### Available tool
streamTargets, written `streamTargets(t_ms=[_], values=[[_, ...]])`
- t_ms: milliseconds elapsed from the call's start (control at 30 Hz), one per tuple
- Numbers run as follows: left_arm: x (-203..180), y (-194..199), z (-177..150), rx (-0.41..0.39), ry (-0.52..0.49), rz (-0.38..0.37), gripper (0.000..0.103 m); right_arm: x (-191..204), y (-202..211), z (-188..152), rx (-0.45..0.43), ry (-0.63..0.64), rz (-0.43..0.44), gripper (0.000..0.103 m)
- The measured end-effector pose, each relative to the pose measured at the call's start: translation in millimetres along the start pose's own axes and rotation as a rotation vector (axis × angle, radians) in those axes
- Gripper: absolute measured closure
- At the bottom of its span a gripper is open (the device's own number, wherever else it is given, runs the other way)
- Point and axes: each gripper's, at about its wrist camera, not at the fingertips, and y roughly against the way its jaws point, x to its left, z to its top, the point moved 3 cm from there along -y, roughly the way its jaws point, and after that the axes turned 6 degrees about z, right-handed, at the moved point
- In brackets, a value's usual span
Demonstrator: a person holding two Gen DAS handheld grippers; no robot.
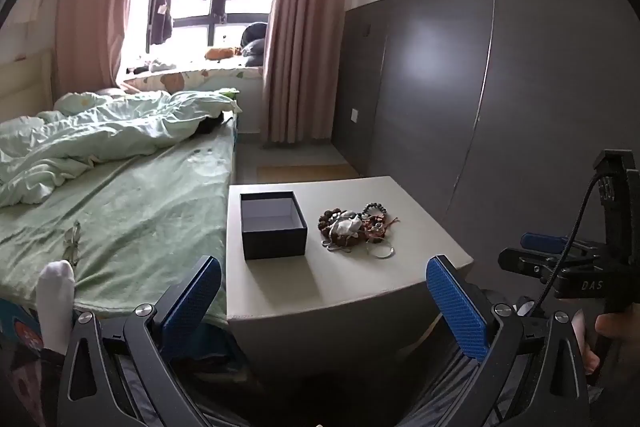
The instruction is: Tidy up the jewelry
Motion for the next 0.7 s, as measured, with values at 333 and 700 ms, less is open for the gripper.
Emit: streamTargets(t_ms=[333, 700], values=[[-5.2, 12.7, 4.5, -0.006, 0.008, -0.002, 0.0, 11.2, 3.5, 4.4, -0.014, 0.037, -0.013, 0.006], [-0.4, 4.2, 2.2, -0.003, 0.008, -0.01, 0.0, 11.2, 4.8, 6.4, -0.015, 0.025, -0.021, 0.006]])
